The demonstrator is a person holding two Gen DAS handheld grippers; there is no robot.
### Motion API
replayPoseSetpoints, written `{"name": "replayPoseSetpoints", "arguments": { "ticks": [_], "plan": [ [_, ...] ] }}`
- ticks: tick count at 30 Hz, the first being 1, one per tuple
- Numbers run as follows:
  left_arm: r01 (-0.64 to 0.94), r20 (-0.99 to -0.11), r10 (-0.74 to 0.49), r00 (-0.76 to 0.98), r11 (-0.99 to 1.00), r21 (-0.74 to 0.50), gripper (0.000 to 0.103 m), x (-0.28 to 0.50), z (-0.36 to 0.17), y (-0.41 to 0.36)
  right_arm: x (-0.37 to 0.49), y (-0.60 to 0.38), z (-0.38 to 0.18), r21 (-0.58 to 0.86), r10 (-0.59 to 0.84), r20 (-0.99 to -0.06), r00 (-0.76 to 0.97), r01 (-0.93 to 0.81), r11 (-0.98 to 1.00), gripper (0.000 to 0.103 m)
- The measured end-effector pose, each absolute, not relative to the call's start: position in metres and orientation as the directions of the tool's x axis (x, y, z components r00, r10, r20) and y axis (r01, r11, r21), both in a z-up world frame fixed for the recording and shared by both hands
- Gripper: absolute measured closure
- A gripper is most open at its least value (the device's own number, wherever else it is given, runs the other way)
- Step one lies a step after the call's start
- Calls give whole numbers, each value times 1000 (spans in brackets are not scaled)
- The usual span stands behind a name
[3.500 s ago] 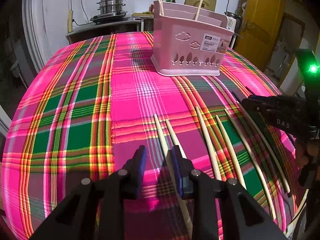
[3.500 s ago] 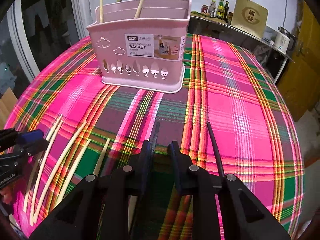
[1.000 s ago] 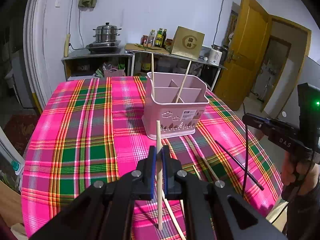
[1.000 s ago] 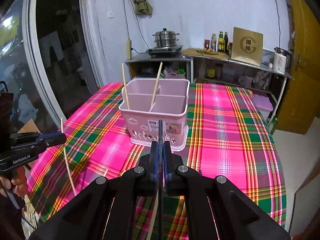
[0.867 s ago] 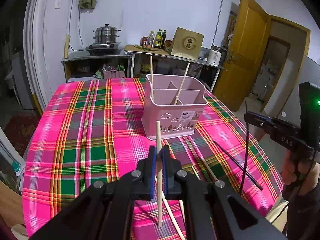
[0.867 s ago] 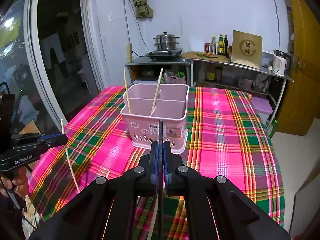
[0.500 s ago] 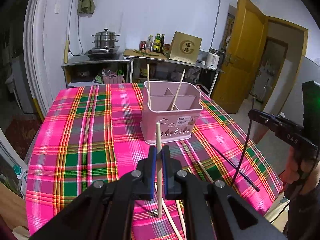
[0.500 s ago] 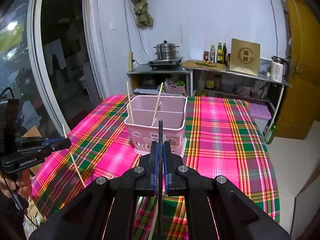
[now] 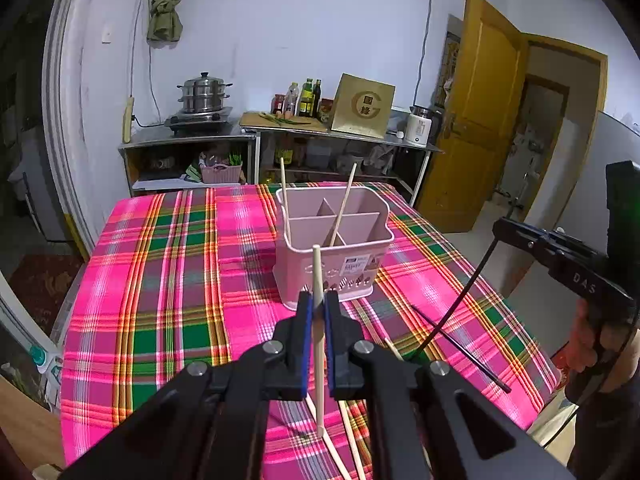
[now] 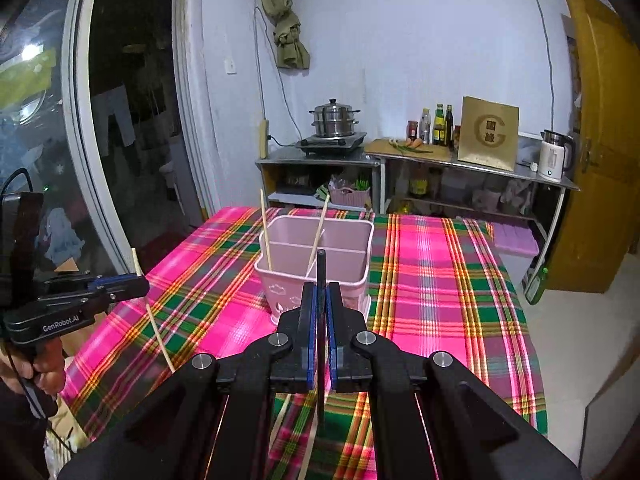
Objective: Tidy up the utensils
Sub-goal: 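Carry the left tool's chopstick into the basket while the right tool lowers its own in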
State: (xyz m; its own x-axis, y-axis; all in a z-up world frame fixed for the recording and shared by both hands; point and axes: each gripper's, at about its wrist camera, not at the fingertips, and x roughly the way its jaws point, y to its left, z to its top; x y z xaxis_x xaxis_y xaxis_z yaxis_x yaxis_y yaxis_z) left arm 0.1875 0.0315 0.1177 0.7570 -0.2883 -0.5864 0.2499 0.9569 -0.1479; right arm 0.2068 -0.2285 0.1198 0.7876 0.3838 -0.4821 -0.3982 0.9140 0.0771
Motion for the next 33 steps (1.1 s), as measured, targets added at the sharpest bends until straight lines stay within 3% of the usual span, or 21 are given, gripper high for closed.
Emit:
{"name": "replayPoseSetpoints", "arguments": {
  "ticks": [33],
  "plan": [
    [302,-497,-310,811,948,-98,97,304,211,2,296,-191,203,103,447,-343,826,-440,892,99]
  ]
}}
